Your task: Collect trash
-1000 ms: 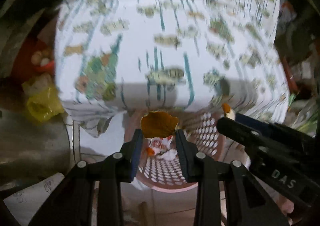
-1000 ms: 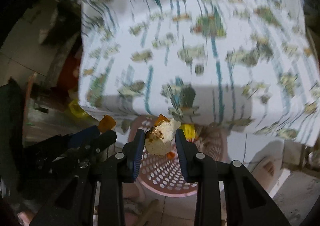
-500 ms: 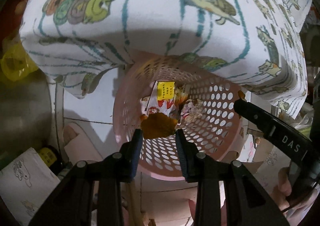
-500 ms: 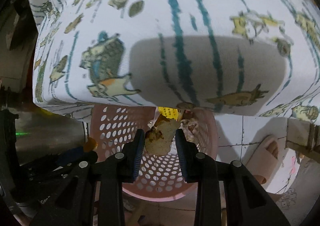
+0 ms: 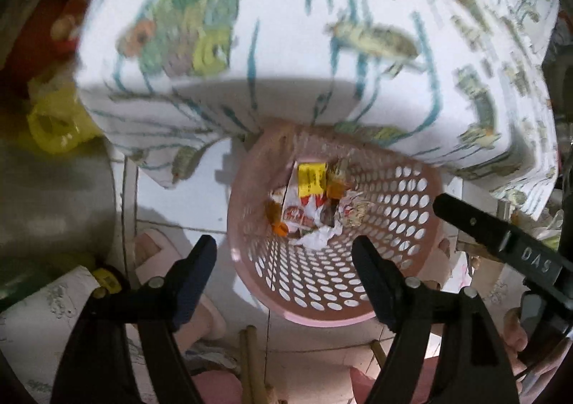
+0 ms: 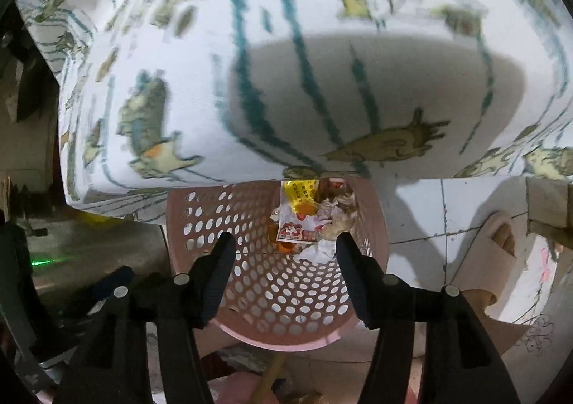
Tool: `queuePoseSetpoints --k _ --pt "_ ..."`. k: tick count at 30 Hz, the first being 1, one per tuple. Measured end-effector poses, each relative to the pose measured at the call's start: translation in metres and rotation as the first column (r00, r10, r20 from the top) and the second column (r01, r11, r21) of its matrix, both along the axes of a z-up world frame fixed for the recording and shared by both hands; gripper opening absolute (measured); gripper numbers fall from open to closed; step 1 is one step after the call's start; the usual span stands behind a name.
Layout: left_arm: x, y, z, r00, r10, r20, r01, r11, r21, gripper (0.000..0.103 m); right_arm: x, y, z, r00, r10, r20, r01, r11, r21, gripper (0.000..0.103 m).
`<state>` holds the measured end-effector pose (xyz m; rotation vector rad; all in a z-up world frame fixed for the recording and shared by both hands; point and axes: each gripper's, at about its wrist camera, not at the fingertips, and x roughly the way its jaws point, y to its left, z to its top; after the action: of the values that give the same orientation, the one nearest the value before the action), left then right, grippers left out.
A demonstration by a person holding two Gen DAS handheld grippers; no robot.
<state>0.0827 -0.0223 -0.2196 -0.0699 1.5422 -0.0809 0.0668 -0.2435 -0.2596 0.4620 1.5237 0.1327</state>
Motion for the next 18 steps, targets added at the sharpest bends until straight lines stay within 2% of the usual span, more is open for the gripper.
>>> queuePoseSetpoints --k 5,8,11,13,14,16,18 --pt "-0.004 0.004 0.057 0.986 -0.010 0.166 0.007 1.000 0.019 0.076 -0.004 0.008 0.055 0.991 0.068 0.117 -0.057 0.993 -0.099 0.061" --pt "-0.009 0.010 0.098 0.958 -0.021 0.286 0.014 1.000 0.026 0.076 -0.010 0.014 0.097 0.971 0.125 0.203 -0.090 0.981 -0.171 0.061" --pt "-0.019 0.018 0.138 0.918 -0.026 0.395 0.014 0.999 0.032 0.078 -0.020 0.016 0.139 0.940 0.152 0.305 -0.082 0.970 -0.231 0.068" --pt "-0.027 0.022 0.167 0.880 -0.028 0.474 0.009 0.999 0.042 0.084 -0.024 0.015 0.168 0.916 0.158 0.368 -0.064 0.965 -0.253 0.069" --pt "-0.032 0.022 0.178 0.861 -0.029 0.507 0.003 0.999 0.051 0.089 -0.027 0.014 0.181 0.900 0.167 0.403 -0.059 0.962 -0.267 0.070" --pt "-0.042 0.024 0.200 0.813 -0.036 0.581 -0.008 0.997 0.074 0.093 -0.034 0.016 0.212 0.861 0.186 0.474 -0.045 0.955 -0.293 0.082" --pt "-0.052 0.026 0.215 0.769 -0.042 0.638 -0.014 0.996 0.082 0.099 -0.043 0.017 0.241 0.815 0.200 0.544 -0.026 0.950 -0.310 0.088"
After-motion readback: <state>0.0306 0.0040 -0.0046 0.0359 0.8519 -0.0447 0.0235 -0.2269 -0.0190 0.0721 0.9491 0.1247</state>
